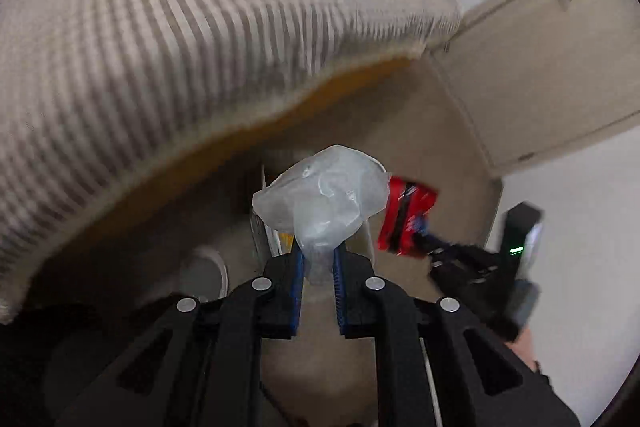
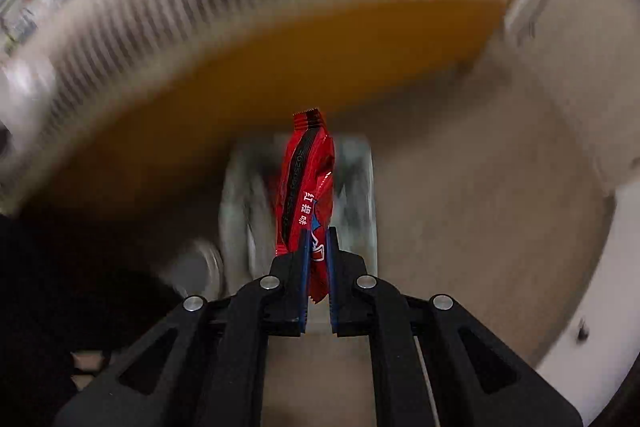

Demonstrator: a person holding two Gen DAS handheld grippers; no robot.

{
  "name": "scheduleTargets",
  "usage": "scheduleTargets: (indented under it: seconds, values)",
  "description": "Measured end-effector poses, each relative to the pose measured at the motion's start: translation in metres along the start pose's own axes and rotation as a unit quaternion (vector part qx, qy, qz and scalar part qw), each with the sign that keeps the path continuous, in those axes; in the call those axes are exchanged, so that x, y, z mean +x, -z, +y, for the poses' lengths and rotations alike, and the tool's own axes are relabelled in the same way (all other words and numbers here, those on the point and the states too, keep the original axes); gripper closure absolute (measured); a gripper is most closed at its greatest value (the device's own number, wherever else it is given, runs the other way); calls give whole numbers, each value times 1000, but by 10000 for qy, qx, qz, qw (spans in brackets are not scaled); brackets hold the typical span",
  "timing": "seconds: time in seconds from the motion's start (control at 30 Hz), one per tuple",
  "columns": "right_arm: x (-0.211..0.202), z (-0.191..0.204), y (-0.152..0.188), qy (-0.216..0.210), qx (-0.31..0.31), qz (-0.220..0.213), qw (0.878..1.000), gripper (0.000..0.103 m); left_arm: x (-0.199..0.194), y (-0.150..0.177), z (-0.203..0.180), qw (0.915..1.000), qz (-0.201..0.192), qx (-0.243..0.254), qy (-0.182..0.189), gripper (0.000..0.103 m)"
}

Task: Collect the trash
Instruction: 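Carry the plastic bag and red chip bag with both tools over the bin, then open the right tool then the left tool to drop both bags in the bin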

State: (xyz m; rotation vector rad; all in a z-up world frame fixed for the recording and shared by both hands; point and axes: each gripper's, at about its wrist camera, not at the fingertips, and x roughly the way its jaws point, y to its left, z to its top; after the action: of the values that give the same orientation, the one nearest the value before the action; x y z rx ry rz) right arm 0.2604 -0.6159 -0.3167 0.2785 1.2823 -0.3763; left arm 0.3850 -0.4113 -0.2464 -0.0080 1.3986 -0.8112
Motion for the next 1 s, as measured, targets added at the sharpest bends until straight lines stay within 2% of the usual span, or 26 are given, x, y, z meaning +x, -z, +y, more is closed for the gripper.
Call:
scheduleTargets:
  seconds: [0.17,0.3,0.37,0.4,0.43,0.47,0.67,0.77,0.87,0.9,0.93,1.0]
  values:
    - [77,-19,31,-396,907,709,9926,95,59,8,-17,9980,571,71,-266,92]
    - [134,-28,40,-172,1664,1322,9770,94,97,7,-26,9953,887,85,-389,92]
    - [150,-28,47,-70,1761,1612,9711,76,117,10,-30,9932,1075,147,-418,92]
    - [154,-29,48,-56,1822,1644,9694,59,122,10,-26,9925,1141,170,-414,92]
    - [152,-29,48,-70,1872,1541,9701,50,131,8,-28,9913,1232,196,-409,92]
    - [150,-29,48,-53,1881,1486,9708,48,138,7,-30,9903,1317,197,-401,92]
    - [120,-64,50,113,2125,1099,9709,45,194,3,-35,9827,1823,-6,-319,92]
    - [103,-84,55,252,2229,914,9702,44,241,11,-34,9712,2323,-214,-487,92]
    - [88,-100,63,312,2307,760,9696,43,266,21,-37,9643,2581,-277,-521,92]
    - [85,-104,64,354,2310,738,9695,43,274,23,-40,9643,2587,-275,-494,90]
    - [83,-105,66,363,2311,737,9694,43,278,22,-42,9662,2516,-311,-473,65]
    - [86,-106,69,361,2337,812,9682,43,281,20,-43,9673,2464,-360,-482,22]
